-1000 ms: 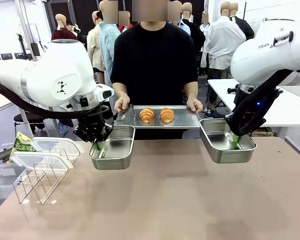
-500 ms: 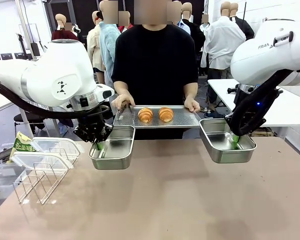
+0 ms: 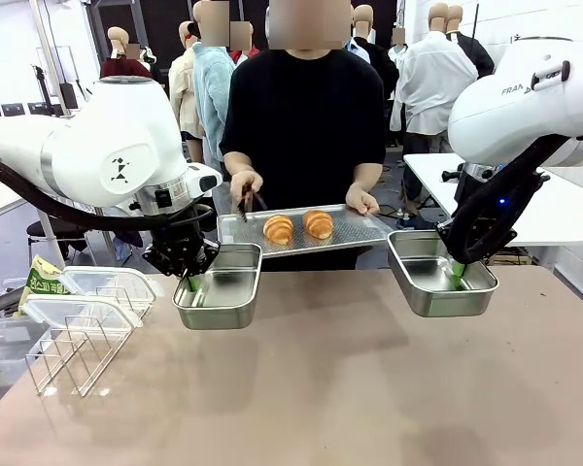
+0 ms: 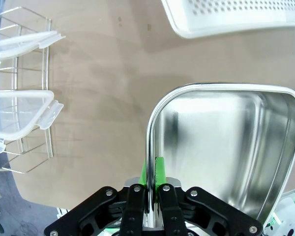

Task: Place the bread in airtight containers.
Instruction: Once an object is inside an Airtight Container , place the container in the center of the table.

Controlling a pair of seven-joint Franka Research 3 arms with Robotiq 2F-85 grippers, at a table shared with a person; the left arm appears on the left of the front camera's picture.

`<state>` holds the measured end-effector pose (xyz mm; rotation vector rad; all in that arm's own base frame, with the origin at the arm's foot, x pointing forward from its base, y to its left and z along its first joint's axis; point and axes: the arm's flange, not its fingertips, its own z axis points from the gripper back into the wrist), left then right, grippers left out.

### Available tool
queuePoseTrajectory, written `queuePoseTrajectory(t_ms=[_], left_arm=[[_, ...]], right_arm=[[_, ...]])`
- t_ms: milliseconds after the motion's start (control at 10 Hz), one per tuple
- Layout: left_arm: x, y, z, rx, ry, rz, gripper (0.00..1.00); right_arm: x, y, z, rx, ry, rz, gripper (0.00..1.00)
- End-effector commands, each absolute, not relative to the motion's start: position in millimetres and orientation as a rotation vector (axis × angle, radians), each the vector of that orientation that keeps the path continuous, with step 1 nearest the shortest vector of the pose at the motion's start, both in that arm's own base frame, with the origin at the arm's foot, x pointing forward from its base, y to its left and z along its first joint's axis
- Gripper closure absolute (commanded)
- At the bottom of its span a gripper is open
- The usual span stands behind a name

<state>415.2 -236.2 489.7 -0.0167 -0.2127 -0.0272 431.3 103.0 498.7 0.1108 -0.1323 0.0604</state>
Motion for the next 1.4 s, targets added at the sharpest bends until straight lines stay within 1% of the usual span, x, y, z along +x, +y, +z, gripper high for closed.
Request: queuePoseTrajectory(t_ms=[0,1300], left_arm=[[415.8,-235.7,494.1,-0.021,-0.218,-0.026,1.00],[415.8,-235.7,494.1,-0.021,-0.218,-0.026,1.00]], right_arm=[[429.9,104.2,499.9,0.111,-0.137,0.065,1.00],[429.9,104.2,499.9,0.111,-0.137,0.065,1.00]])
